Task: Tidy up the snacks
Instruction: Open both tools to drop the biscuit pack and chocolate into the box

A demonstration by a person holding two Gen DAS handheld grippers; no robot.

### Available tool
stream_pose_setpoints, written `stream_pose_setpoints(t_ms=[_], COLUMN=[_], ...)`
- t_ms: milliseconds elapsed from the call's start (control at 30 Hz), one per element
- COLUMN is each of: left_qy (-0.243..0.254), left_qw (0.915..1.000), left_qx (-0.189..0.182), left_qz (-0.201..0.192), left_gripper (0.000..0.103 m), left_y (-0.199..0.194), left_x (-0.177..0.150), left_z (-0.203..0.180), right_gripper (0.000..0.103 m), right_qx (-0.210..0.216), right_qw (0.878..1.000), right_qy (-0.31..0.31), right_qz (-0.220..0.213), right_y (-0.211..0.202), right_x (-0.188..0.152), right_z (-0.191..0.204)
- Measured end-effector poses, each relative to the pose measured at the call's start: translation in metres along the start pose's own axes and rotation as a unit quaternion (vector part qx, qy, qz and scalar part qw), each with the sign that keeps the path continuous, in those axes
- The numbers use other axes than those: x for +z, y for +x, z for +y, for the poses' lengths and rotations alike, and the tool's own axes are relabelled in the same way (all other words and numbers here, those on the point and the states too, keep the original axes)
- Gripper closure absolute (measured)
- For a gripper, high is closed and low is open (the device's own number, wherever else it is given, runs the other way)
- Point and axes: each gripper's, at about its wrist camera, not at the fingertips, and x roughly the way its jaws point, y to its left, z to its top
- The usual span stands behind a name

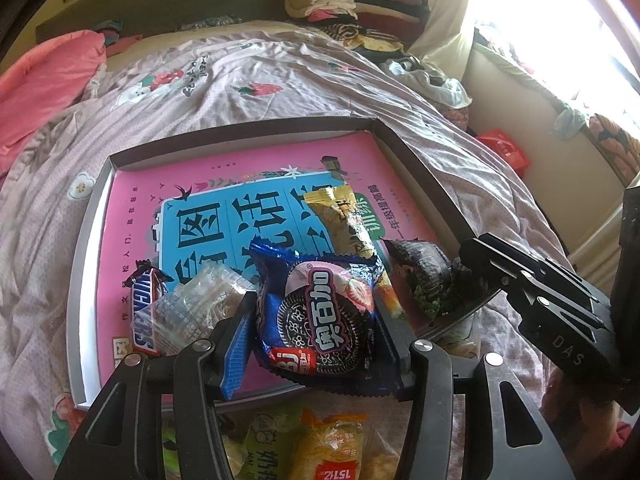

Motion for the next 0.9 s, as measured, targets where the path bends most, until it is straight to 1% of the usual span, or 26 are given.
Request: stream_pose_setpoints(t_ms=[333,500,600,767,900], left_qy=[0.003,0.001,-0.002,-0.003,-0.004], left_qw=[0.9997,0.9997,0.9998,0.9998,0.9997], left_qx=[0.022,0.021,0.014,0.01,0.005], left_qz=[-0.006,-0.01,-0.014,-0.02,-0.025], left_gripper=[0.047,0.047,0.047,0.041,0.04], left_y=[-0.001,-0.004,-0.008,-0.014,-0.019], left_x=[0.003,0.004,0.005,0.007,0.008], left_z=[0.002,0.005,0.005,0.004,0.003], right_gripper=[0.075,0.075,0.075,0.075,0.075], right_qx=[0.0,0.001,0.002,0.002,0.002], right_qw=[1.0,1.0,1.0,1.0,1.0], right_qy=[0.005,0.004,0.006,0.008,0.007], right_qz=[-0.004,-0.007,-0.01,-0.012,-0.013], right_y=[-0.003,-0.005,-0.007,-0.009,-0.01], right_x=[0.0,0.0,0.001,0.001,0.001], right_z=[-0.002,-0.002,-0.002,-0.003,-0.003])
